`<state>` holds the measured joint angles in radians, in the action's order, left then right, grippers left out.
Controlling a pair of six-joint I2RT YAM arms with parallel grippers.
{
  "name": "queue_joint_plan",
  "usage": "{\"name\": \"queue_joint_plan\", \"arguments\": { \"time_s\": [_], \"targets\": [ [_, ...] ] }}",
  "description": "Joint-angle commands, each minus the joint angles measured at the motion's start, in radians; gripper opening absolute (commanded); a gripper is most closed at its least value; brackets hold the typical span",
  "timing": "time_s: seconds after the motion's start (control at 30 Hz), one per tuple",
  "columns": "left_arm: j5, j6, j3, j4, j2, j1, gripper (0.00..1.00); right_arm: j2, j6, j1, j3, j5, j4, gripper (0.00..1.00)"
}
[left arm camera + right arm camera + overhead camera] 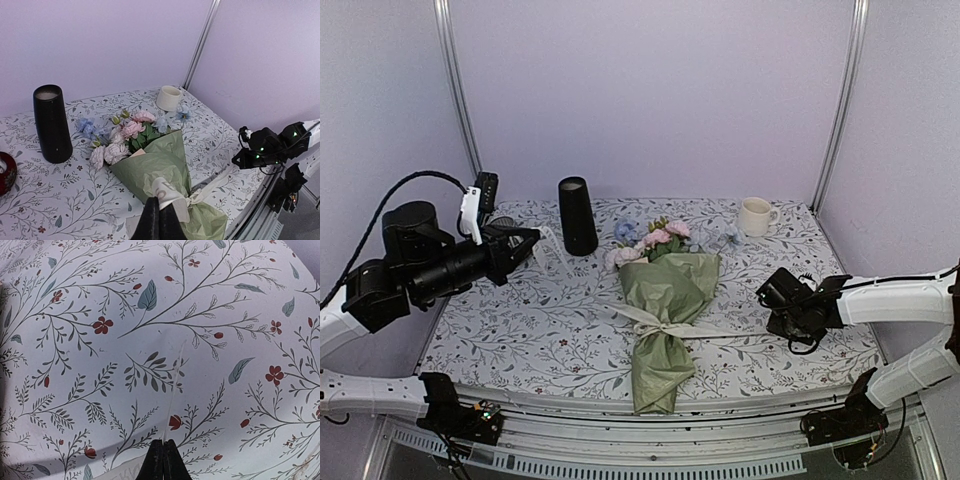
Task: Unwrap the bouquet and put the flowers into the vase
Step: Untie the ribbon from the tied bouquet.
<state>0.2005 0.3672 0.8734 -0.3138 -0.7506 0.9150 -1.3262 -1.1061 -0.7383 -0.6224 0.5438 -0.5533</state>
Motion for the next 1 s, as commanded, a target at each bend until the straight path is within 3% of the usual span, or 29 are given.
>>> {"name": "queue_joint_plan", "arguments": {
  "time_s": [0.0,0.97],
  "targets": [
    [0.065,-0.006,-0.012,-0.017,0.013,-0.018,0.00,0.019,0.004,0.006,-0.042,0.048,-0.046,0.02],
    [0.131,0.008,0.026,-0.107,0.054,-0.059,0.00,0.210,0.161,0.041,-0.225,0.154,-0.113,0.02]
  ]
}}
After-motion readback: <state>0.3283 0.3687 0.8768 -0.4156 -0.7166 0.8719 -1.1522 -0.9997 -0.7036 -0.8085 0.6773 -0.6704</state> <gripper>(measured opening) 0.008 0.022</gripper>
